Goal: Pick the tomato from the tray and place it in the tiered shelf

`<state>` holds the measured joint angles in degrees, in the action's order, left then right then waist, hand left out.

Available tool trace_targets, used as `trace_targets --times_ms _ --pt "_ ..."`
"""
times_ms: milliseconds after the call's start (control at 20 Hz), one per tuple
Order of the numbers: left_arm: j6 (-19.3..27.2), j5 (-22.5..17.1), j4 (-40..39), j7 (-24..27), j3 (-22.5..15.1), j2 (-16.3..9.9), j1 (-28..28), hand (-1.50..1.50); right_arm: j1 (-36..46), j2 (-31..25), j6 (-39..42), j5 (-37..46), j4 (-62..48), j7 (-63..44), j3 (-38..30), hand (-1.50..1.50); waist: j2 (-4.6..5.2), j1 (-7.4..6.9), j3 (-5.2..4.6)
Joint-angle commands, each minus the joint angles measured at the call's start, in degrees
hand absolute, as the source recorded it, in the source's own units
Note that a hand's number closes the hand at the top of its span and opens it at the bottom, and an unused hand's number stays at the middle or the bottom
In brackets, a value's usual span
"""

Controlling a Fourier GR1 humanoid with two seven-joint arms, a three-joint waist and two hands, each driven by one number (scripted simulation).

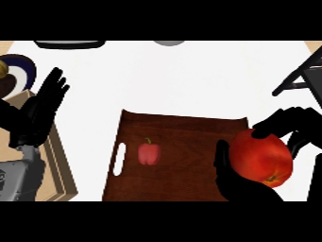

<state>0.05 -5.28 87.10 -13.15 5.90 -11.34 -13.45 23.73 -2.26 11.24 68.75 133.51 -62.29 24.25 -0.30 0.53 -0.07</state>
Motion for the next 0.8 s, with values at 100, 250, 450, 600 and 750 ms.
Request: trace_targets --times_ms 100,250,450,600,750 --pt "-1.1 -1.0 -0.7 -0.1 0.9 -0.7 -1.0 0.00 5.8 -1.2 10.2 -3.5 0.3 -4.8 -14.6 1.50 0.26 -0.16 0.01" --pt "-1.8 -1.8 0.2 -1.2 2.2 -2.3 -1.1 0.00 2.8 -4.8 16.9 -6.8 6.4 -3.5 -20.1 1.50 0.02 0.44 0.03" --pt "-1.7 -1.1 -0.8 1.3 2.1 -1.3 0.9 0.00 2.1 -5.9 16.6 -13.6 3.8 2.4 -33.7 1.50 0.20 0.43 0.10" --pt "-0.6 -0.3 -0.9 1.1 0.6 0.5 0.9 0.00 1.9 -6.1 17.1 -18.7 4.6 5.9 -42.3 1.50 0.10 0.75 0.13" --pt "0.1 0.7 0.2 1.1 0.1 0.9 1.0 0.00 3.1 -9.1 19.7 -22.6 3.6 7.6 -49.2 1.50 0.08 0.38 0.10"
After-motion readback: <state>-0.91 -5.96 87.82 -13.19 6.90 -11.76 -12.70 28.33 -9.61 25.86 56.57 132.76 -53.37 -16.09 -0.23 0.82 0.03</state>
